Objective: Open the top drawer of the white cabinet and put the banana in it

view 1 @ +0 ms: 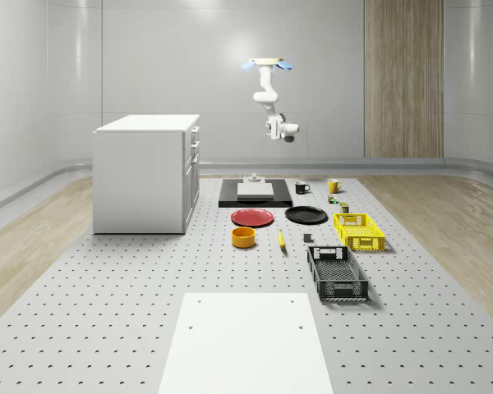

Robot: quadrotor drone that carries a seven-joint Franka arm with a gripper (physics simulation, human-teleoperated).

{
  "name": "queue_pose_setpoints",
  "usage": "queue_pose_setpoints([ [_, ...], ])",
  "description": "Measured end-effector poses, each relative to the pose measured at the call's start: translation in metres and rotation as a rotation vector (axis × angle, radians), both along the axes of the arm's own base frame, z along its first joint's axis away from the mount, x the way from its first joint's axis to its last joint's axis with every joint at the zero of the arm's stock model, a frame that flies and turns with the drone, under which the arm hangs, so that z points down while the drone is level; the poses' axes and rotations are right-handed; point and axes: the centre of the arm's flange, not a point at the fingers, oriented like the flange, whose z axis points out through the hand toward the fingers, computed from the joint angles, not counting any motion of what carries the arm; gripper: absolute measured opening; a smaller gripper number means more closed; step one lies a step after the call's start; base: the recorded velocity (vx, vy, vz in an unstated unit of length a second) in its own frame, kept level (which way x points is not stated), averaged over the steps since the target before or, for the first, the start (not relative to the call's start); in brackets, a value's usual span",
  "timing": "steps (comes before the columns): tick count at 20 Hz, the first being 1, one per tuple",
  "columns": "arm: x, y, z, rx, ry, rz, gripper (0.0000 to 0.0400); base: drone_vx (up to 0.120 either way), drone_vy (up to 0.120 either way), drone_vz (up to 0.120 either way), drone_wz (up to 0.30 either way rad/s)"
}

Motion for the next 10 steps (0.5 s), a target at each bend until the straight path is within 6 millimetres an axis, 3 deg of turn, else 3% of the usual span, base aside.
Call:
queue_pose_setpoints([
  [6, 0.0, 0.0, -0.0012, 0.011, 0.0, 0.0, 0.04, 0.12, -0.12, 0.113, 0.0],
  [10, 0.0001, 0.0, -0.0015, 0.014, 0.0, 0.0, 0.04, 0.0, -0.12, 0.0, 0.0],
])
